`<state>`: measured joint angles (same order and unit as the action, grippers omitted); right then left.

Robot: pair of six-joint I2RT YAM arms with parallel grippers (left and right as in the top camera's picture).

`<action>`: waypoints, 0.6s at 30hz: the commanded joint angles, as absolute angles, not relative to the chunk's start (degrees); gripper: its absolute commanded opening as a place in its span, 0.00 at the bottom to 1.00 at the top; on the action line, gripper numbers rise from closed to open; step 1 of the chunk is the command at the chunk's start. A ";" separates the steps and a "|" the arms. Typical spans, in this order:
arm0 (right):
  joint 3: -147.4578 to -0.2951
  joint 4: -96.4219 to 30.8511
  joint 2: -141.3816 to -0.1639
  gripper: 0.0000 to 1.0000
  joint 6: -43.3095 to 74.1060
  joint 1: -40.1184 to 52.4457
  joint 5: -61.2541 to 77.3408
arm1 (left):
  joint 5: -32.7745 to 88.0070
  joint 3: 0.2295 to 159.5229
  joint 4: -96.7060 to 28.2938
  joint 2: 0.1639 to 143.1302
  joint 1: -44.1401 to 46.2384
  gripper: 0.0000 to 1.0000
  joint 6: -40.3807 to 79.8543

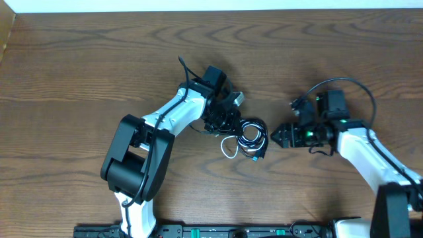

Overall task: Untangle cables
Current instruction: 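Grasp the cable bundle with left and right grippers from opposite sides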

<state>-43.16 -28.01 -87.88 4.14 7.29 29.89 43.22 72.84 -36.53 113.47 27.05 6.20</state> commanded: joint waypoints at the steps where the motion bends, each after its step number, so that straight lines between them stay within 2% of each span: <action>1: -44.18 -26.35 -91.50 0.71 4.67 10.59 32.05 | 44.38 73.47 -37.08 112.09 28.62 0.08 6.13; 2: -44.18 -25.74 -92.14 0.67 4.67 11.16 32.01 | 44.38 73.47 -37.06 112.09 28.93 0.08 6.13; 5: -44.18 -22.31 -94.89 0.45 4.71 13.67 30.65 | 44.34 73.47 -36.97 112.09 30.48 0.08 6.11; 8: -44.18 -20.47 -96.60 0.34 7.49 15.05 27.92 | 43.94 73.47 -37.08 112.09 31.11 0.08 6.11; 11: -44.18 -19.75 -97.14 0.06 9.87 15.70 25.08 | 43.94 73.41 -37.10 112.09 31.16 0.08 6.13; 12: -44.18 -19.84 -97.14 0.01 10.31 15.81 24.60 | 43.94 73.38 -37.08 112.09 31.16 0.08 6.13; 14: -44.18 -20.27 -97.14 0.01 10.31 15.84 24.60 | 43.83 73.38 -37.04 112.09 31.16 0.10 6.11; 15: -44.18 -20.67 -97.14 0.01 10.28 15.86 24.60 | 43.24 73.38 -37.01 112.09 31.16 0.21 6.11; 16: -44.18 -21.12 -97.14 0.01 10.28 15.86 24.60 | 41.47 73.38 -37.01 112.09 31.16 0.39 6.11; 18: -44.18 -22.09 -97.14 0.02 10.24 15.86 24.58 | 36.07 73.36 -37.06 112.09 31.16 0.59 6.11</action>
